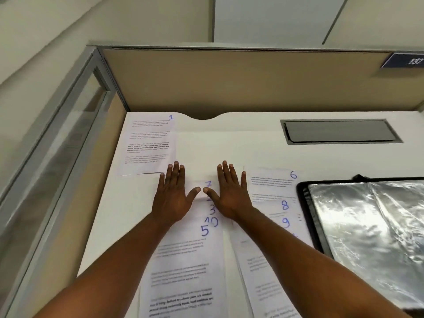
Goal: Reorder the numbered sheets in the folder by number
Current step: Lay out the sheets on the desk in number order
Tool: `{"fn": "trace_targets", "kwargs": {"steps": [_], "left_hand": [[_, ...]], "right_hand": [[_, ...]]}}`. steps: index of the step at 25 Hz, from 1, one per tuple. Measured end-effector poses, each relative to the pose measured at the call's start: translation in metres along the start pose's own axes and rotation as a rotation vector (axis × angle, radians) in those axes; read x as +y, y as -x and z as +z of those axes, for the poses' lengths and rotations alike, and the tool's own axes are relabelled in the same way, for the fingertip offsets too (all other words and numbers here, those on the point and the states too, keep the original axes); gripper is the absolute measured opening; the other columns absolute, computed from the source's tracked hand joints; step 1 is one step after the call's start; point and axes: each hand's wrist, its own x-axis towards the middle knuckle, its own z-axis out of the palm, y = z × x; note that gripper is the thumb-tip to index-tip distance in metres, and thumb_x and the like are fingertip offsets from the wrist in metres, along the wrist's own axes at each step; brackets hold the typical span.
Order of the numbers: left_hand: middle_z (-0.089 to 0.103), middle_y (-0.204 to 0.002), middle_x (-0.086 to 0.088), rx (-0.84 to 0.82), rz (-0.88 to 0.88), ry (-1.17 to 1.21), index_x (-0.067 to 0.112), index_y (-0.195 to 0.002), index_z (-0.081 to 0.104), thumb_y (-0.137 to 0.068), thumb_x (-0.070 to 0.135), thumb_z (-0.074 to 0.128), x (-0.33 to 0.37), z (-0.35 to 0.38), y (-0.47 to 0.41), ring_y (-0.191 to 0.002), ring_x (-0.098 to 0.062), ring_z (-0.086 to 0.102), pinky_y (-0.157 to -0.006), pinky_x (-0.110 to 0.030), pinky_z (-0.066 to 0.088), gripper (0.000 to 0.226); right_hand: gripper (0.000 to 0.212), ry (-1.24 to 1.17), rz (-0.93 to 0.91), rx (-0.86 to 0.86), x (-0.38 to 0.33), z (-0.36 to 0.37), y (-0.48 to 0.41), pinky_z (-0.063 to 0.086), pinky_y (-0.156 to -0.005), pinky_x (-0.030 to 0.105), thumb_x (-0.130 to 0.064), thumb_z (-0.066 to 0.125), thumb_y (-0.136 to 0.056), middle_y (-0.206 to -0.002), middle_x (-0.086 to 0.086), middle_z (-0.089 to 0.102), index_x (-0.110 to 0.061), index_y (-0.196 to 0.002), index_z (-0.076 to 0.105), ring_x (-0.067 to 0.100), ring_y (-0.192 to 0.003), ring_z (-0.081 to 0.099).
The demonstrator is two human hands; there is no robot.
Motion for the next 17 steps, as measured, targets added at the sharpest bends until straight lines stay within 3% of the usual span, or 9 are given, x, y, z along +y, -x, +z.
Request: {"fn": "trace_targets", "kwargs": {"steps": [9,12,17], "left_hand": [[-0.024,-0.162,0.002,-0.118,-0.086,0.019,0.016,-0.16,-0.011,-0.088,0.079,0.005,0.142,0.044,0.11,-0.154,-0.015,-0.018,-0.122,-0.033,-0.014,0.097],[-0.024,-0.163,0.001,-0.163,-0.109,0.032,0.017,-0.159,-0.011,-0.081,0.085,-0.005,0.166,0.057,0.147,-0.153,-0.015,-0.02,-0.122,-0.032,-0.015,0.104],[-0.026,-0.161,0.001,-0.188,-0.177,-0.013,0.016,-0.159,-0.012,-0.082,0.08,0.0,0.172,0.055,0.186,-0.153,-0.016,-0.021,-0.12,-0.031,-0.016,0.101]], "right_hand": [[0.09,-0.045,-0.006,-0.051,0.115,-0.018,0.131,-0.018,-0.123,0.05,-0.074,0.017,-0.097,-0.168,-0.003,-0.021,-0.019,-0.161,-0.013,0.015,-0.155,-0.022],[0.085,-0.011,-0.003,-0.088,0.147,-0.017,0.161,-0.017,-0.124,0.05,-0.073,0.015,-0.099,-0.168,-0.002,-0.023,-0.022,-0.156,-0.023,0.014,-0.154,-0.025],[0.087,-0.017,-0.065,-0.102,0.149,-0.013,0.185,-0.02,-0.123,0.05,-0.077,0.005,-0.093,-0.167,-0.002,-0.025,-0.022,-0.155,-0.024,0.015,-0.154,-0.024]]}}
